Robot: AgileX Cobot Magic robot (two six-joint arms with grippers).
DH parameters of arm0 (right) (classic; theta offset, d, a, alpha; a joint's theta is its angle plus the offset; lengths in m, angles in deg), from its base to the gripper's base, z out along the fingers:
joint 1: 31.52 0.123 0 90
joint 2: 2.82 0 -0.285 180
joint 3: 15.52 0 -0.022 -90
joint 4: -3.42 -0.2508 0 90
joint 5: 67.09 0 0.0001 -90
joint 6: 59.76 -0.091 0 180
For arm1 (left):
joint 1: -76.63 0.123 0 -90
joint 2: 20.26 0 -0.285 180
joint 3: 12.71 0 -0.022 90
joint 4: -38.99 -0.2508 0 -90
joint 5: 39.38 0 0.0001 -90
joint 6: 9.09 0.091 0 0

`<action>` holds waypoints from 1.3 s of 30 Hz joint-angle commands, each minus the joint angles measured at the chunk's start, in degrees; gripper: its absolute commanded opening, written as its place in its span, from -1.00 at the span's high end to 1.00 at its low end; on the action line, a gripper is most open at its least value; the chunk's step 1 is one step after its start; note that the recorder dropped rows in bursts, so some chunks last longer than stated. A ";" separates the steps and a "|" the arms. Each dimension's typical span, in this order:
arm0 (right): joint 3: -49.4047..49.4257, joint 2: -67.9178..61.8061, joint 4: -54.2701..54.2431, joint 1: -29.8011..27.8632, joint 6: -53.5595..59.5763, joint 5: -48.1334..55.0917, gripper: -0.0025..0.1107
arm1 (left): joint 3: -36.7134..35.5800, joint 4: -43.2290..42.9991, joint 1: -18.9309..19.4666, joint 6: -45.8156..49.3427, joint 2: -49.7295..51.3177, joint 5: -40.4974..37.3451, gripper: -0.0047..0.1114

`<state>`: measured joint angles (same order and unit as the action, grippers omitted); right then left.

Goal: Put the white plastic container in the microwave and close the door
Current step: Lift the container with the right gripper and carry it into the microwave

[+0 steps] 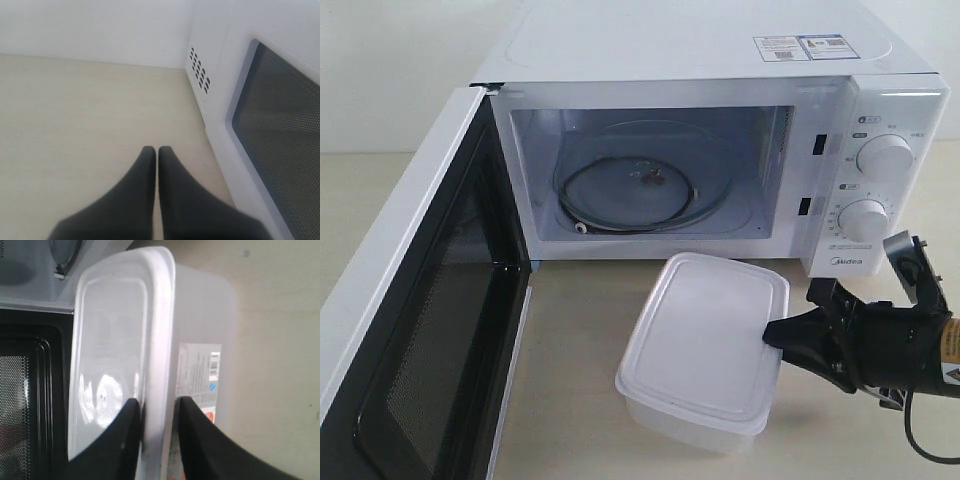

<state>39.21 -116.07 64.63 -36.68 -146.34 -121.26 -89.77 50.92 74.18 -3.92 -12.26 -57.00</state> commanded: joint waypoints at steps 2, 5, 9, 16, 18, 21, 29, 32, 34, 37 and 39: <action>-0.29 0.25 1.70 0.26 0.13 0.50 0.52 | -0.15 0.64 0.18 -0.50 -0.21 0.09 0.84; -0.29 0.25 2.77 0.26 0.13 -0.63 0.83 | -0.15 0.64 0.18 -0.50 -0.21 0.09 0.84; -0.29 0.25 3.87 0.26 0.13 -3.68 0.96 | -0.15 0.64 0.18 -0.50 -0.21 0.09 0.84; -0.29 0.25 4.67 0.26 1.02 -7.52 0.96 | -0.15 0.64 0.18 -0.50 -0.21 0.09 0.84; -0.29 0.25 5.31 0.26 1.14 -9.03 0.96 | -0.15 0.64 0.18 -0.50 -0.21 0.09 0.84; -0.29 0.25 5.57 0.26 1.24 -11.68 0.96 | -0.15 0.64 0.18 -0.50 -0.21 0.09 0.84; -0.18 0.25 1.76 4.32 3.92 -14.16 0.96 | -0.15 0.64 0.18 -0.50 -0.21 0.09 0.84; -0.18 0.25 -4.18 8.61 4.98 -14.96 0.96 | -0.15 0.64 0.18 -0.50 -0.21 0.09 0.84; -0.18 0.25 -9.24 12.12 5.81 -14.98 0.96 | -0.15 0.64 0.18 -0.50 -0.21 0.09 0.84; 0.70 0.25 -21.45 17.66 8.06 -15.18 0.96 | -0.15 0.64 0.18 -0.50 -0.21 0.09 0.84; 2.14 0.25 -32.28 21.93 10.79 -15.79 0.96 | -0.15 0.64 0.18 -0.50 -0.21 0.09 0.84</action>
<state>39.84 -116.07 45.98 -19.15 -139.06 -134.90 -89.77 50.92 74.18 -3.92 -12.26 -57.00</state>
